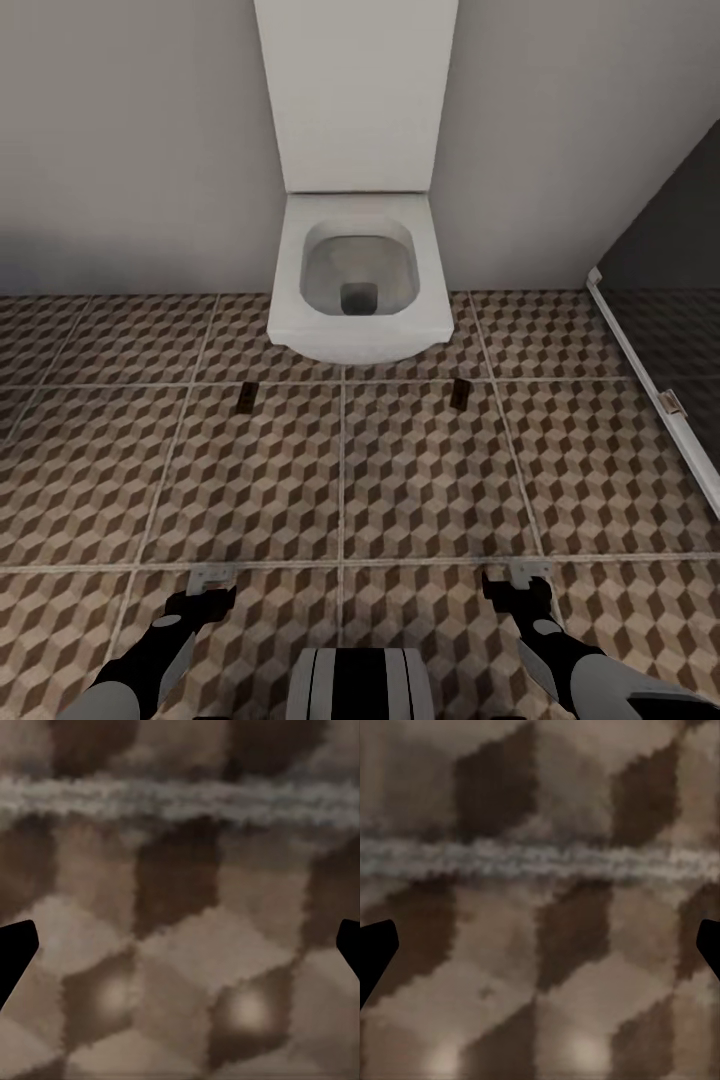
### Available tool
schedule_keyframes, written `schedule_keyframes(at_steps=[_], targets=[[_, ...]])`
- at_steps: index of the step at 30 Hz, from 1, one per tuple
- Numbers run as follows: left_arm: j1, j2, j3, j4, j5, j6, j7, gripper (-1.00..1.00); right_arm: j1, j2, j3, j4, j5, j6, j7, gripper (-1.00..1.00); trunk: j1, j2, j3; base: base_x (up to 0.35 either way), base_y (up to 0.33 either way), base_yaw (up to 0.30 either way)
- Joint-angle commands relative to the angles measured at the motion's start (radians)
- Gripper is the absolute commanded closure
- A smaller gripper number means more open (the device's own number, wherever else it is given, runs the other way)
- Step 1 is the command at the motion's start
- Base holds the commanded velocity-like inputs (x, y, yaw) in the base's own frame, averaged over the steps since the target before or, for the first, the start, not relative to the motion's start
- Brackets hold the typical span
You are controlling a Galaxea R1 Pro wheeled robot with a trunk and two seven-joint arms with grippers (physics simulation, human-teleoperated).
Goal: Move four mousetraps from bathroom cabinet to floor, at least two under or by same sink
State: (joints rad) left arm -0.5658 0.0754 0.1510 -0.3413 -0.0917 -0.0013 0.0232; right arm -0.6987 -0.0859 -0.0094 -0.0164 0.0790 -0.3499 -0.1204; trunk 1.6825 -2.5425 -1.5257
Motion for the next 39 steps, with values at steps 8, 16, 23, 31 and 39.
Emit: schedule_keyframes(at_steps=[8,16,23,31,39], targets=[[0.000,-0.002,0.005,0.000,-0.010,0.000,0.001,-1.00,0.000,0.000,-0.001,0.001,0.008,-0.002,-0.005,-1.00,-0.001,0.000,0.007,-0.009,0.000,0.000],[0.000,-0.002,0.006,-0.002,-0.010,0.000,0.001,-1.00,-0.001,0.000,0.000,0.001,0.008,-0.002,-0.005,-1.00,-0.005,0.002,0.038,-0.002,0.000,0.000],[0.000,-0.003,0.006,-0.003,-0.010,0.000,0.001,-1.00,0.000,0.000,0.000,0.001,0.008,-0.002,-0.005,-1.00,-0.008,0.004,0.065,0.000,0.000,0.000],[0.000,-0.003,0.005,-0.005,-0.010,-0.001,0.001,-1.00,-0.001,0.000,0.000,0.001,0.010,-0.001,-0.004,-1.00,-0.011,0.006,0.096,0.000,0.000,0.000],[0.000,-0.002,0.005,-0.006,-0.011,-0.001,0.000,-1.00,-0.001,0.000,0.000,0.001,0.011,0.002,-0.004,-1.00,-0.015,0.008,0.127,0.000,0.000,0.000]])
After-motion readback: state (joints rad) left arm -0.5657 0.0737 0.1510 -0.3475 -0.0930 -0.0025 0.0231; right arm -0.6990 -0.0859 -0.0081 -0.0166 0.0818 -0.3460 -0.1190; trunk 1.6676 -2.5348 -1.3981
